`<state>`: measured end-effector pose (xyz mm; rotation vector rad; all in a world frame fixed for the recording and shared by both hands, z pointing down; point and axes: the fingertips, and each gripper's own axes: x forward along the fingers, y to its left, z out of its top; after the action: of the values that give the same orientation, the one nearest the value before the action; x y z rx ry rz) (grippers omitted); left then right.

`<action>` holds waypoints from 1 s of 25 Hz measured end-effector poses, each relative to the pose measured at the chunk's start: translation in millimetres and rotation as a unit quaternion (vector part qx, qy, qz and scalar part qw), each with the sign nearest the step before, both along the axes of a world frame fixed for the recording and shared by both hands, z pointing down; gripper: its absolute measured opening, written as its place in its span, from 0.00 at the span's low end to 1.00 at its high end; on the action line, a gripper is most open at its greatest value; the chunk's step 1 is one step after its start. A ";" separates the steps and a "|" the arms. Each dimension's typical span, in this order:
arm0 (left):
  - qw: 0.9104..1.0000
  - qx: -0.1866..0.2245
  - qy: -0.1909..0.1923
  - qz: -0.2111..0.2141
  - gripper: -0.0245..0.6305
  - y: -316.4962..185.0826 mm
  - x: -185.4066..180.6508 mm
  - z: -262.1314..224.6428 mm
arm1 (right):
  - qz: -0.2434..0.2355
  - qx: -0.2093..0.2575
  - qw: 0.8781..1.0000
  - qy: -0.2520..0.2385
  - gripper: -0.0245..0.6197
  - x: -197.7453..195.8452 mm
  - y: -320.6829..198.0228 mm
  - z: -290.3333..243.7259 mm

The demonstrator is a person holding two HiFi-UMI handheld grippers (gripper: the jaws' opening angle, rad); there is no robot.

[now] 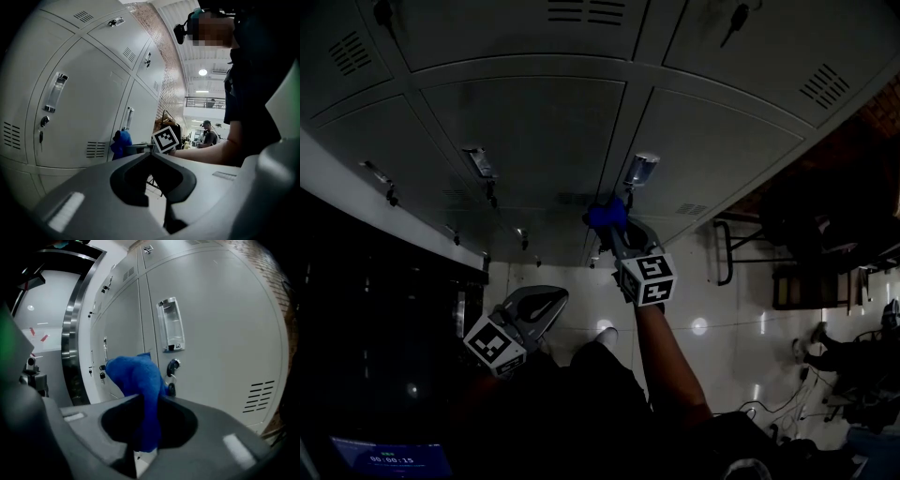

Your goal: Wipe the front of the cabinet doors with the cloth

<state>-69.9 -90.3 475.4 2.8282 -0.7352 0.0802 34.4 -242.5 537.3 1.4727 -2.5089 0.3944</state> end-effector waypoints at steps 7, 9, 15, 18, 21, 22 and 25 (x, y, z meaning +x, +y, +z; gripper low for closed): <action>1.000 -0.011 0.000 -0.012 0.04 -5.3 29.0 4.7 | 0.006 -0.025 1.000 0.003 0.15 38.8 -16.1 24.6; 1.000 -0.011 -0.001 -0.016 0.04 -7.2 39.9 9.0 | 0.004 -0.024 1.000 -0.005 0.15 51.7 -19.4 25.1; 1.000 -0.011 -0.001 -0.015 0.04 -11.7 82.3 12.1 | 0.003 -0.011 1.000 -0.002 0.15 94.7 -21.7 23.2; 1.000 -0.009 -0.002 -0.008 0.04 -14.6 106.1 13.9 | 0.019 -0.010 1.000 0.001 0.15 126.7 -19.3 24.5; 1.000 -0.007 -0.005 0.003 0.04 -14.2 127.3 14.7 | 0.042 -0.009 0.999 0.002 0.15 161.5 -14.7 23.9; 1.000 -0.007 -0.005 0.007 0.04 -12.8 134.2 14.0 | 0.051 -0.009 0.999 0.002 0.15 173.4 -12.6 23.5; 1.000 -0.003 0.000 0.018 0.04 -9.2 153.7 11.2 | 0.079 -0.007 0.997 0.002 0.15 209.8 -9.0 23.4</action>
<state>83.7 -99.5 486.6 2.8353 -0.6827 0.0879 244.2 -251.5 560.7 1.6695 -2.3882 0.4333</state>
